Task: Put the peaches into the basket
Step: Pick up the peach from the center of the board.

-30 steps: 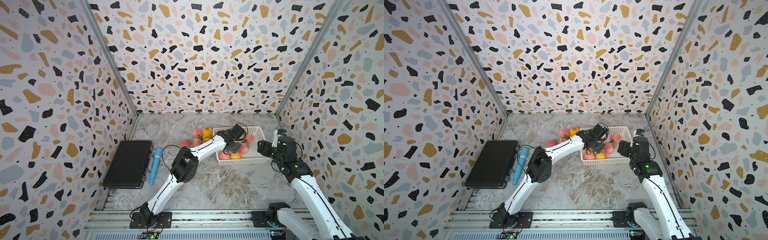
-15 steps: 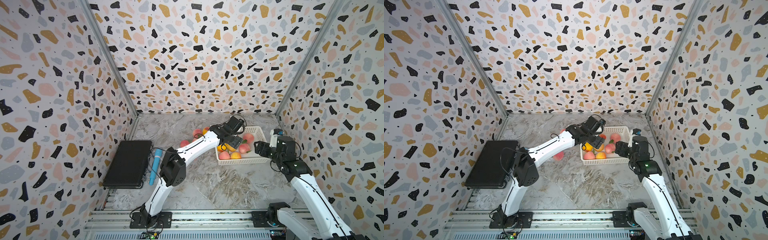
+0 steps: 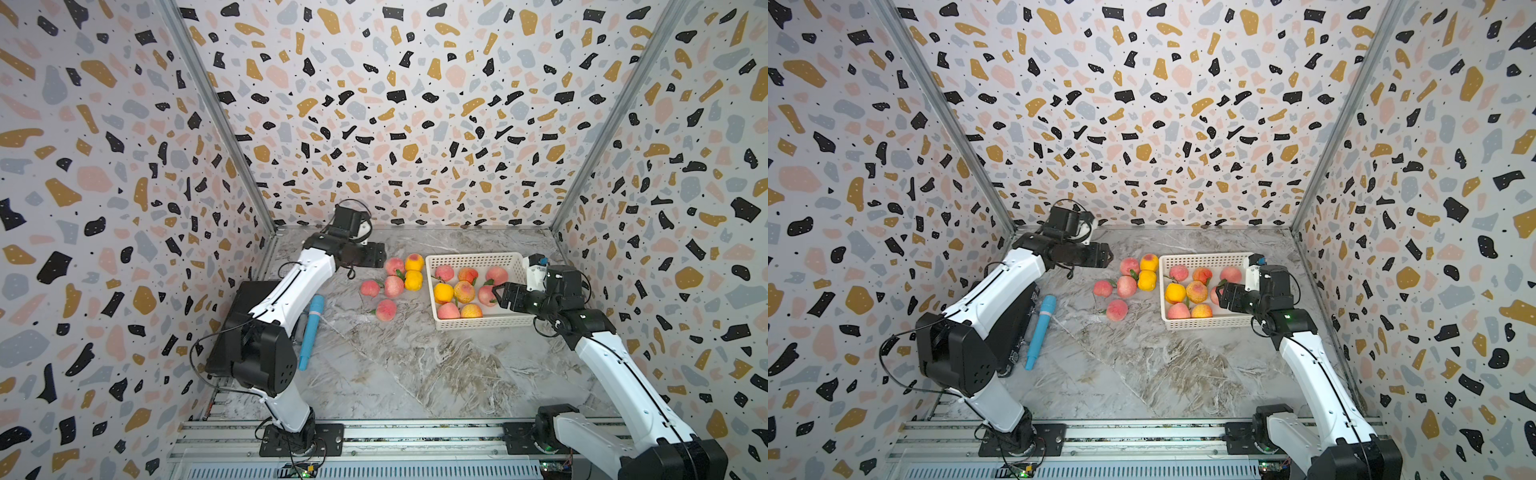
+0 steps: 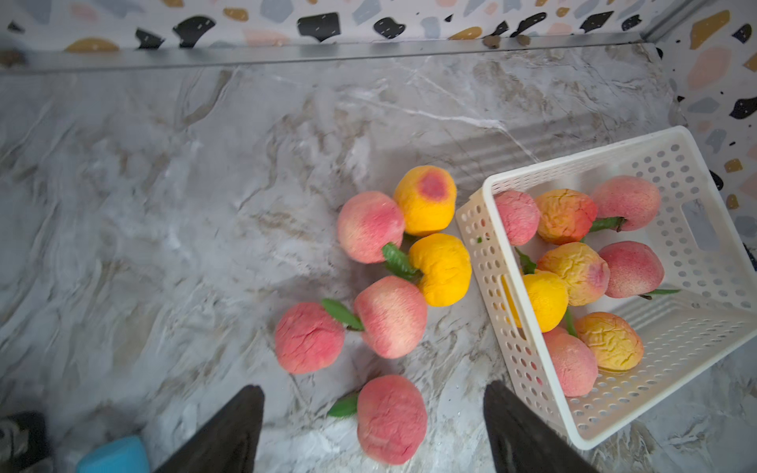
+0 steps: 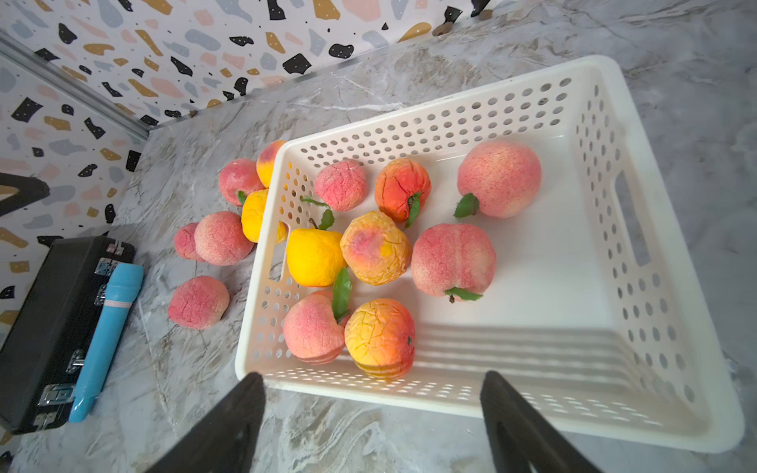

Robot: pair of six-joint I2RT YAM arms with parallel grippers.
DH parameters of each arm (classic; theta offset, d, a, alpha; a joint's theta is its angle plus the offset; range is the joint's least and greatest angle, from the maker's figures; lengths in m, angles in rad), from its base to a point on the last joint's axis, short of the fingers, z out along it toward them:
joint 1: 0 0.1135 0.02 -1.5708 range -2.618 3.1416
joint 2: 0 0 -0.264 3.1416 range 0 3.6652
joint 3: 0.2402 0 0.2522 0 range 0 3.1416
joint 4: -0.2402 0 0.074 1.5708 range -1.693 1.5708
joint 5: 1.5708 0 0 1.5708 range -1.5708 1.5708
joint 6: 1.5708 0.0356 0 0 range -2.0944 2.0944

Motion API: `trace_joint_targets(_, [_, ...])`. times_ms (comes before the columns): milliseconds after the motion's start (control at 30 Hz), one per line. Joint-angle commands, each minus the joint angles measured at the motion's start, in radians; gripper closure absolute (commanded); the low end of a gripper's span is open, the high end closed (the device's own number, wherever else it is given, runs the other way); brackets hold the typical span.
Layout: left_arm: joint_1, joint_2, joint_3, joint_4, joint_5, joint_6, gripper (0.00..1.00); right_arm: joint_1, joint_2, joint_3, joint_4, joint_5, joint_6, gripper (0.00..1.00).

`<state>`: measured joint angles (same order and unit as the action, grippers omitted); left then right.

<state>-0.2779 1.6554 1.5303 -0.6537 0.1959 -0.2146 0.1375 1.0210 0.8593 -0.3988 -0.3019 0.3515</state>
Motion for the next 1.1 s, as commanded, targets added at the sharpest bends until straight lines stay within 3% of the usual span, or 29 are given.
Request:
trace_joint_targets(0, [0.077, -0.106, -0.085, 0.074, 0.106, -0.059, 0.14, 0.042, 0.020, 0.066, -0.030, -0.025, -0.016, 0.17])
trace_joint_targets(133, [0.186, -0.174, -0.208, 0.170, 0.167, -0.113, 0.12, 0.195, 0.086, 0.103, -0.033, 0.078, -0.005, 0.18])
trace_joint_targets(233, [0.249, -0.171, -0.200, 0.161, 0.215, -0.133, 0.12, 0.326, 0.150, 0.121, 0.006, 0.136, 0.026, 0.19])
trace_joint_targets(467, [0.296, -0.178, -0.214, 0.186, 0.262, -0.151, 0.12, 0.551, 0.407, 0.259, 0.059, 0.266, 0.042, 0.20])
trace_joint_targets(833, [0.366, -0.172, -0.226, 0.214, 0.315, -0.183, 0.11, 0.653, 0.743, 0.479, 0.148, 0.275, 0.104, 0.17])
trace_joint_targets(1067, [0.376, -0.155, -0.231, 0.232, 0.352, -0.199, 0.12, 0.678, 0.869, 0.557, 0.180, 0.244, 0.134, 0.12])
